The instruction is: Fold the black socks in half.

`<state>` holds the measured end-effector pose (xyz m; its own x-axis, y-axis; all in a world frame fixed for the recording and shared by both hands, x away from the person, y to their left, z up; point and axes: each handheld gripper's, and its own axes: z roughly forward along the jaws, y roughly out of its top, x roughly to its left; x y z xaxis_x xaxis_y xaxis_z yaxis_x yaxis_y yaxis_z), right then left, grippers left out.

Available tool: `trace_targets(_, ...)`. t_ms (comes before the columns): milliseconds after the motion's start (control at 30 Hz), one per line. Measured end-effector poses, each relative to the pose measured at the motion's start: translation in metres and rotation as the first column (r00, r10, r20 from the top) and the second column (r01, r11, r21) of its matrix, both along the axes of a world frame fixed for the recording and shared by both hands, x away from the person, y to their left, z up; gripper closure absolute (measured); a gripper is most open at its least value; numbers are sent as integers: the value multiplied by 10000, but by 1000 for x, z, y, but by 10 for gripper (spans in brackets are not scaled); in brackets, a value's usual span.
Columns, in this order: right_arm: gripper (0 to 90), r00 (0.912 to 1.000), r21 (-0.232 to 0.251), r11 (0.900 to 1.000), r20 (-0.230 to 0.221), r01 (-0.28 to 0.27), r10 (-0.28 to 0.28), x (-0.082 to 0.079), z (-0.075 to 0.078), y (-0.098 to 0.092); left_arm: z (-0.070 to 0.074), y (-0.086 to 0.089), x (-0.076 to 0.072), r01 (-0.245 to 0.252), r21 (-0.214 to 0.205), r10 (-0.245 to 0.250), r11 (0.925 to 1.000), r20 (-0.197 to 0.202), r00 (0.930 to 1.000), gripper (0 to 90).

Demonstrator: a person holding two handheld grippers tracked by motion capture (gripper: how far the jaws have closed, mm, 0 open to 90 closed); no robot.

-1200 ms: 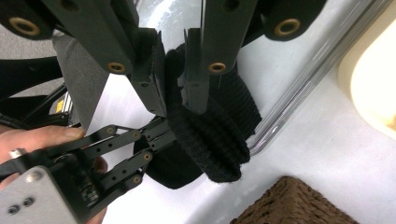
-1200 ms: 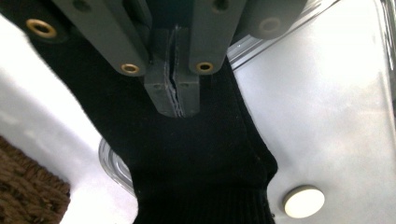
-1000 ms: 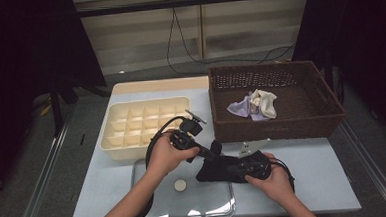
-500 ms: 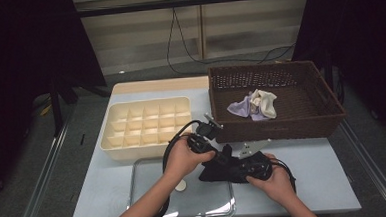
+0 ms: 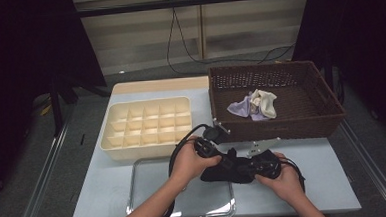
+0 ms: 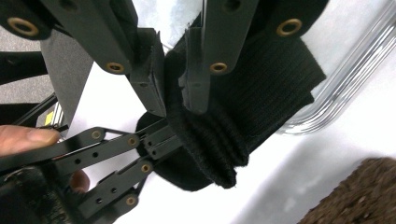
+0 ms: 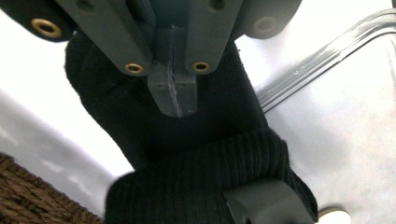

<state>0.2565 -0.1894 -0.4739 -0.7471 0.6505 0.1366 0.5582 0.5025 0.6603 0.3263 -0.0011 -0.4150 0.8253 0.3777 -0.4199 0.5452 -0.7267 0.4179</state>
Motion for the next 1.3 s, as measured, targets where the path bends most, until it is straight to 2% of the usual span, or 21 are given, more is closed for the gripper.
trace_targets(100,900,10000,93,10000,90,31,-32,-1,-1,-1,0,-4,-1,-1,-71,0,10000,-96,10000,792)
trace_targets(200,900,10000,319,9995,-27,83,-82,-2,-2,-3,-1,-7,-2,63,-122,-62,9999,26,10000,775)
trace_targets(300,900,10000,358,9993,-16,58,-58,-2,-2,-5,-2,-9,-3,46,-118,-47,9999,-39,10000,754)
trace_targets(333,900,10000,340,9994,-8,44,-44,-2,-2,-5,-3,-8,-2,148,-154,-146,9998,136,9998,719)
trace_targets(400,900,9999,289,9995,-13,131,-130,-2,0,-7,-3,-6,-3,27,-222,-18,9998,409,9992,629)
trace_targets(467,900,9998,298,9994,71,195,-197,-2,2,-10,0,-3,-3,33,-368,-20,9993,340,9994,602)
trace_targets(500,900,9996,246,9993,65,272,-274,-2,4,-12,2,-2,-3,52,-490,-29,9988,461,9989,558)
trace_targets(567,900,9993,357,9988,145,342,-347,-1,6,-16,5,1,-3,22,-466,15,9989,779,9970,473)
trace_targets(633,899,9983,322,9980,184,538,-545,-1,8,-20,7,6,-3,-112,-650,171,9978,921,9956,431)
trace_targets(733,896,9975,455,9969,261,648,-660,0,11,-24,6,17,1,-354,-617,415,9975,1007,9940,375)
trace_targets(867,889,9955,452,9957,463,803,-824,0,17,-26,-3,32,3,-554,-482,596,9973,922,9940,374)
trace_targets(967,884,9944,652,9945,617,818,-859,0,24,-26,-11,42,4,-718,-379,747,9967,807,9939,375)
trace_targets(1100,880,9963,726,9966,727,399,-452,-1,27,-13,-19,49,4,-918,-329,941,9952,756,9927,384)
trace_targets(1200,877,9983,526,9986,579,35,-65,-1,22,0,-20,53,4,-935,-307,959,9951,865,9916,374)
trace_targets(1233,877,9987,436,9990,496,-115,94,0,19,4,-20,54,4,-1074,-363,1101,9936,857,9902,366)
trace_targets(1300,881,9992,240,9995,357,-191,183,0,14,8,-21,58,5,-1120,-371,1147,9930,816,9900,367)
